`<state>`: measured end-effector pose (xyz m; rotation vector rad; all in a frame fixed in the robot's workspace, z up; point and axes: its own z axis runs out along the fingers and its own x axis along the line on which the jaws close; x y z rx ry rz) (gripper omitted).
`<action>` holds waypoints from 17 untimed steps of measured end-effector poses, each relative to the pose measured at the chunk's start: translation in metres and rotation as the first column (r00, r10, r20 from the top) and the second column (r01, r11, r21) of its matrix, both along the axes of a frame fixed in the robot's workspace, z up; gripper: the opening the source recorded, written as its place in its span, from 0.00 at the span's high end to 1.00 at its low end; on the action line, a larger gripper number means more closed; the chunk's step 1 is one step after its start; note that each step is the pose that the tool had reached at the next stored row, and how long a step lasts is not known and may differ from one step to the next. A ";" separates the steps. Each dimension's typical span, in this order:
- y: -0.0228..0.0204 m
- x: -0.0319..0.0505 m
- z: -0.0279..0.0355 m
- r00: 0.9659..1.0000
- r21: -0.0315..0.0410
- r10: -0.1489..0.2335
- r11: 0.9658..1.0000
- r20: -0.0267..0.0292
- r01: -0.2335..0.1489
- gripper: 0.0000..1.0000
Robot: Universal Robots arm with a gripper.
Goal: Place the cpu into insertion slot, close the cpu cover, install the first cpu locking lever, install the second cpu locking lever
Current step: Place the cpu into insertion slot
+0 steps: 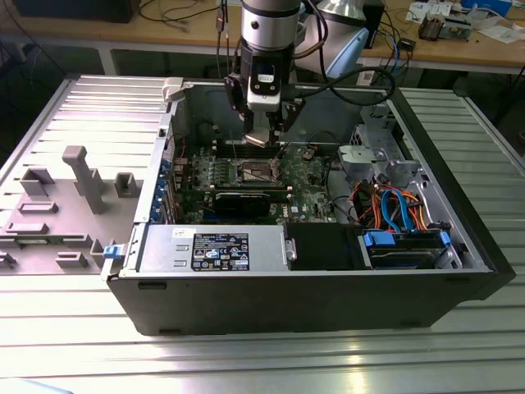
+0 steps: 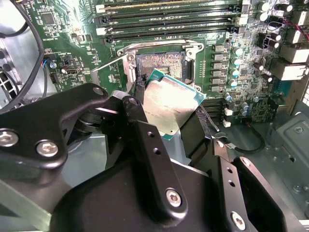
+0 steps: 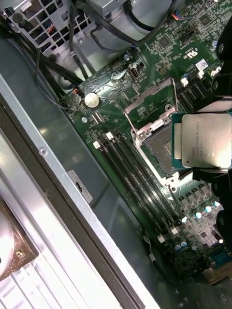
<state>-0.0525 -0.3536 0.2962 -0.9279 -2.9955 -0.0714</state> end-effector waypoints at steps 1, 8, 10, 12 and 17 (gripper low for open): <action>0.0000 0.0000 0.0000 1.000 0.000 -0.003 1.000 0.000 0.003 0.45; 0.0000 0.0000 0.0000 1.000 0.000 -0.023 1.000 0.000 0.023 0.45; 0.0000 0.0000 0.0000 1.000 0.000 -0.027 1.000 0.000 0.027 0.45; 0.0000 0.0000 0.0000 0.999 0.000 -0.035 0.999 0.000 0.035 0.45; 0.0000 0.0000 -0.0001 0.999 0.000 -0.047 0.999 0.000 0.047 0.45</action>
